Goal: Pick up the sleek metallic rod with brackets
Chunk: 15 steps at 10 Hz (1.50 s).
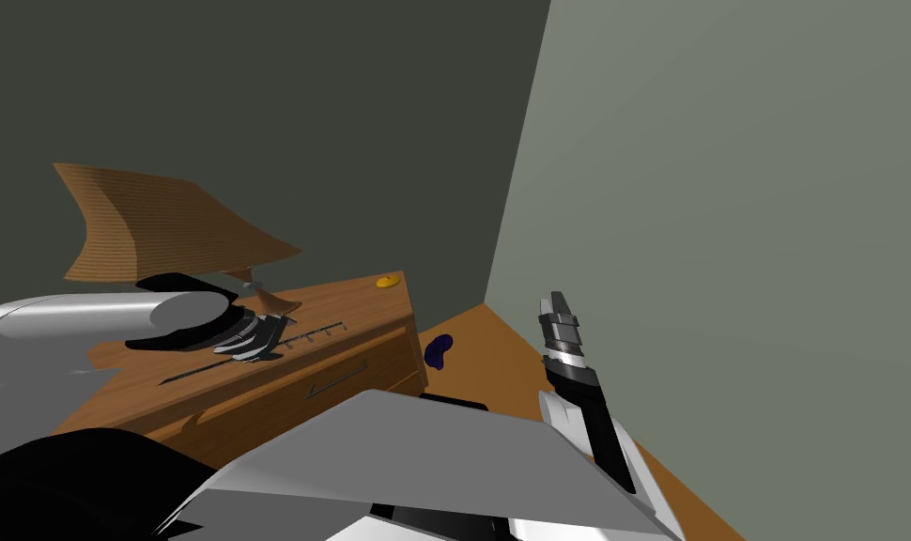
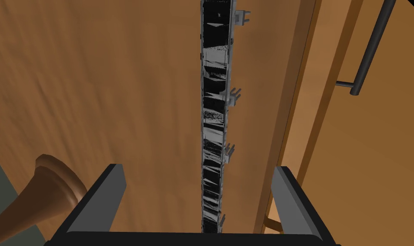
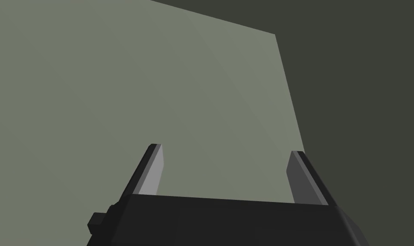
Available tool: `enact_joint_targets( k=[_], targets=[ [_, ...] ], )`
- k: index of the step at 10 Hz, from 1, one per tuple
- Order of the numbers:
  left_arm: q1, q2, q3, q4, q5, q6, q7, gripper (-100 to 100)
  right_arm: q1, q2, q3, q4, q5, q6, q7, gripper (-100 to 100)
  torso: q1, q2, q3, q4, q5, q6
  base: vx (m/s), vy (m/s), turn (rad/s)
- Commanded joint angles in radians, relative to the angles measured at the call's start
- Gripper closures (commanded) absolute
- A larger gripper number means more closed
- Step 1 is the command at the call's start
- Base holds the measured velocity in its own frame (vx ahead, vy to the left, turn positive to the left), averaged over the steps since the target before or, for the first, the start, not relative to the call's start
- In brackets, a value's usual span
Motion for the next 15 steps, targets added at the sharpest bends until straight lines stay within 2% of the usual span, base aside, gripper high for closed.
enact_joint_targets(
  k=[1,5,6,7,9,10,11,12,13,14,15],
  targets=[
    [0.0,0.0,0.0,0.0,0.0,0.0,0.0,100,0.0,0.0,0.0,0.0,0.0,0.0,0.0,0,0.0,0.0,0.0,0.0,0.0,0.0,0.0,0.0,0.0],
    [0.0,0.0,0.001,0.0,0.0,0.0,0.001,100,0.0,0.0,0.0,0.0,0.0,0.0,0.0,0,0.001,-0.001,-0.001,-0.001,0.001,0.0,0.0,0.0,0.0],
    [0.0,0.0,0.001,0.0,0.0,0.0,0.001,0,0.0,0.0,0.0,0.0,0.0,0.0,0.0,0,0.001,-0.001,-0.001,-0.001,0.001,0.001,0.0,0.0,0.0],
    [0.018,0.029,0.0,0.026,-0.025,0.026,0.018,-100,0.0,0.0,0.0,0.0,0.0,0.0,0.0,0,0.001,-0.001,-0.001,-0.001,0.001,0.001,-0.025,0.047,-0.127],
    [0.039,0.062,0.004,0.043,-0.047,0.041,0.038,-100,0.0,0.0,0.0,0.0,0.0,0.0,0.0,0,0.006,0.002,0.001,0.0,0.002,0.001,-0.07,0.078,-0.193],
    [0.047,0.074,0.007,0.043,-0.051,0.07,0.045,-100,0.0,0.0,0.0,0.0,0.0,0.0,0.0,0,0.007,0.003,0.001,0.0,0.002,0.001,-0.059,0.078,-0.088],
    [0.048,0.076,0.008,0.043,-0.051,0.082,0.046,-100,0.0,0.0,0.0,0.0,0.0,0.0,0.0,0,0.007,0.003,0.001,0.0,0.002,0.0,-0.031,0.041,-0.009],
    [0.044,0.073,0.004,0.043,-0.051,0.069,0.046,-100,0.0,0.0,0.0,0.0,0.0,0.0,0.0,0,0.005,0.001,0.001,0.0,0.002,0.0,-0.01,0.013,0.001],
    [0.045,0.074,0.005,0.043,-0.051,0.073,0.046,0,0.0,0.0,0.0,0.0,0.0,0.0,0.0,0,0.003,0.0,0.0,0.0,0.001,0.0,0.0,0.0,0.0],
    [0.042,0.062,-0.017,0.067,-0.072,0.04,0.034,-100,0.0,0.0,0.0,0.0,0.0,0.0,0.0,0,0.002,-0.001,-0.001,-0.001,0.001,0.0,-0.005,0.0,-0.026],
    [0.04,0.057,-0.025,0.077,-0.08,0.027,0.03,-100,0.0,0.0,0.0,0.0,0.0,0.0,0.0,0,0.002,-0.001,-0.001,-0.001,0.001,0.0,-0.008,-0.002,-0.025]
  ],
)
